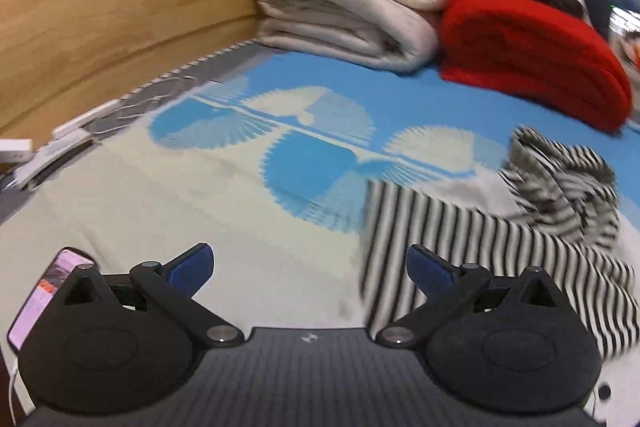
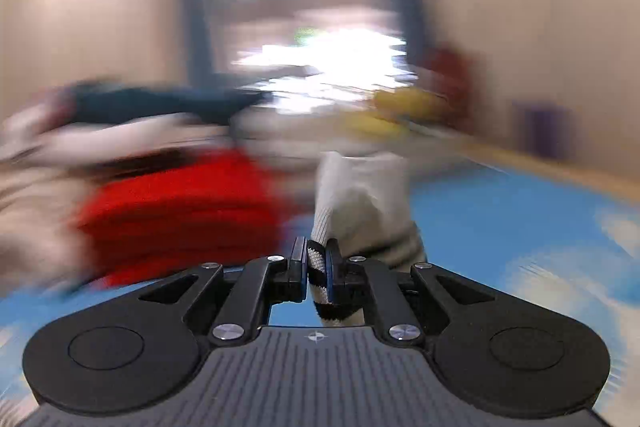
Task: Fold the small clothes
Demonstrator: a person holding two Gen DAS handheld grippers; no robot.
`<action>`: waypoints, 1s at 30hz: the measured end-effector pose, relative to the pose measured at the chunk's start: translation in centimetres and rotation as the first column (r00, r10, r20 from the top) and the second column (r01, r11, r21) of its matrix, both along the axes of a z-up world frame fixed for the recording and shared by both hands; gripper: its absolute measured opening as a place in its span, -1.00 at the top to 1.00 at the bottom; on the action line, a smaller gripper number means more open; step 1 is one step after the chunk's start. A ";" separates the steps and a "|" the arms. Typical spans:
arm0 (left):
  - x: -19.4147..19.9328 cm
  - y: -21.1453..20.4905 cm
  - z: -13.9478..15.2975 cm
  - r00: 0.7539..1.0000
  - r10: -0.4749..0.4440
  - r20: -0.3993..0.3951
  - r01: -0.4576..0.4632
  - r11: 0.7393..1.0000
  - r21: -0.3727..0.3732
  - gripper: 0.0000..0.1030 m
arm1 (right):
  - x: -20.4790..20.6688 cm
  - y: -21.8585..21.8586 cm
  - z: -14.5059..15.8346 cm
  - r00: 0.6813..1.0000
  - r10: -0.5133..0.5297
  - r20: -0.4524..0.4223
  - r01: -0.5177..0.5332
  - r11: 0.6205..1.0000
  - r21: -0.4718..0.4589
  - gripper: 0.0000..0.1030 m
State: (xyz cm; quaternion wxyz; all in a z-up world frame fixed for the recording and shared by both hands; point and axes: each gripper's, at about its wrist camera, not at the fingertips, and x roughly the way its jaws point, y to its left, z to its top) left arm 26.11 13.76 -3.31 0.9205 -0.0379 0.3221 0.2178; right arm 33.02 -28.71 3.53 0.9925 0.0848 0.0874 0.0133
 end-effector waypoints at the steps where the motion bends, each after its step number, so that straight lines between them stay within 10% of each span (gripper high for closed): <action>1: -0.1 0.3 0.2 1.000 0.016 0.007 -0.016 1.000 -0.001 -0.99 | -0.6 4.4 -0.9 0.993 0.114 -0.027 -0.115 0.993 -0.019 0.81; 5: 0.1 1.3 0.6 0.999 0.050 0.005 -0.050 0.999 -0.005 -0.99 | -3.1 17.8 -9.2 0.842 0.374 -0.388 -0.461 0.874 -0.157 -0.47; 9: 0.1 1.3 0.7 1.000 0.006 -0.016 -0.006 1.000 -0.016 -0.99 | -8.5 17.8 -12.3 0.820 0.311 -0.481 -0.474 0.840 -0.263 -0.48; 14: 0.0 -0.9 0.4 0.994 -0.111 -0.015 0.111 0.994 -0.027 -0.99 | -12.3 10.5 -8.1 0.866 0.138 -0.480 -0.190 0.980 -0.062 -0.62; 20: -0.7 -4.7 -0.4 0.962 -0.273 -0.032 0.272 0.962 -0.026 -0.99 | -18.0 5.2 -7.4 0.901 -0.063 -0.428 0.121 0.987 0.109 -0.69; 30: -1.7 -9.6 -1.7 0.924 -0.376 -0.064 0.379 0.924 0.046 -0.99 | -16.4 6.6 -9.6 0.879 -0.117 -0.462 0.092 0.993 -0.077 -0.69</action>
